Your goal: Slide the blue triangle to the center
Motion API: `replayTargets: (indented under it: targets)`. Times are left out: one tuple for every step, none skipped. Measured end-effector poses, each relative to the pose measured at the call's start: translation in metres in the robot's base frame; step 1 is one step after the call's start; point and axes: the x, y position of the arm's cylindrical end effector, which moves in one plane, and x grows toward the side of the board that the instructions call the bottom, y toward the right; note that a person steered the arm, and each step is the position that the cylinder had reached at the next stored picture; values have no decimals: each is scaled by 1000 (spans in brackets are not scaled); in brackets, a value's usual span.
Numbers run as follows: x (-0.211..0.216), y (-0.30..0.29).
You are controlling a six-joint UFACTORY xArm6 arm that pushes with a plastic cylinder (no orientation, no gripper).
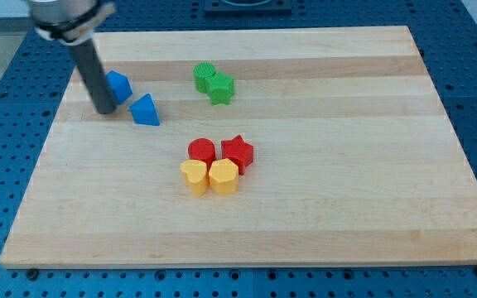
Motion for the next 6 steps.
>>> replayTargets:
  targets:
    - [21,-7]
    - [26,14]
    - [18,62]
    - [15,106]
    - [12,119]
    - [12,77]
